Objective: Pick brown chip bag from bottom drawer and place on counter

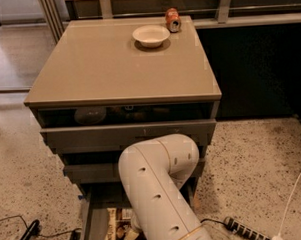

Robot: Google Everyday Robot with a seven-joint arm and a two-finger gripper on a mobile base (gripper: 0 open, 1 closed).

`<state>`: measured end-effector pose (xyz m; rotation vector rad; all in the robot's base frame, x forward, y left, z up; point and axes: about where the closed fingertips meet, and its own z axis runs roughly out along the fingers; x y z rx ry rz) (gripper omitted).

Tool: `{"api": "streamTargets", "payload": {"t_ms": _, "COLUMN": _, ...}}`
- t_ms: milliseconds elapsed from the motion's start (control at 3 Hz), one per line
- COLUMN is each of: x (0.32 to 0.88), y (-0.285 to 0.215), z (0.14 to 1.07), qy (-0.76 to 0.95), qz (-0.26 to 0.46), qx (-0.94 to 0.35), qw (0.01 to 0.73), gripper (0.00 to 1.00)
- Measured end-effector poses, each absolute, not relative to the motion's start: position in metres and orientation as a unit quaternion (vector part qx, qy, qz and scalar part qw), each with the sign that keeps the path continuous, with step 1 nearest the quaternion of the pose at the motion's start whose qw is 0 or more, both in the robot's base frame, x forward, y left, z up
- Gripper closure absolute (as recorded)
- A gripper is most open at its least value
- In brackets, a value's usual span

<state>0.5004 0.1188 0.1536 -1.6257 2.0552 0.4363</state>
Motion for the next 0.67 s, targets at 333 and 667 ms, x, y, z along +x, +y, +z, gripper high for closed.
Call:
{"api": "streamTargets", "payload": {"t_ms": 333, "x": 0.4815, "y": 0.1186, "z": 0.1347, "qy": 0.747, "qz": 0.162, "qx": -0.603, "qw": 0.227, "gripper": 0.0}}
{"api": "streamTargets", "payload": {"t_ms": 667, "x": 0.4812, "y": 0.1186, "z": 0.1344, "qy": 0.747, "qz": 0.162, "qx": -0.603, "qw": 0.227, "gripper": 0.0}}
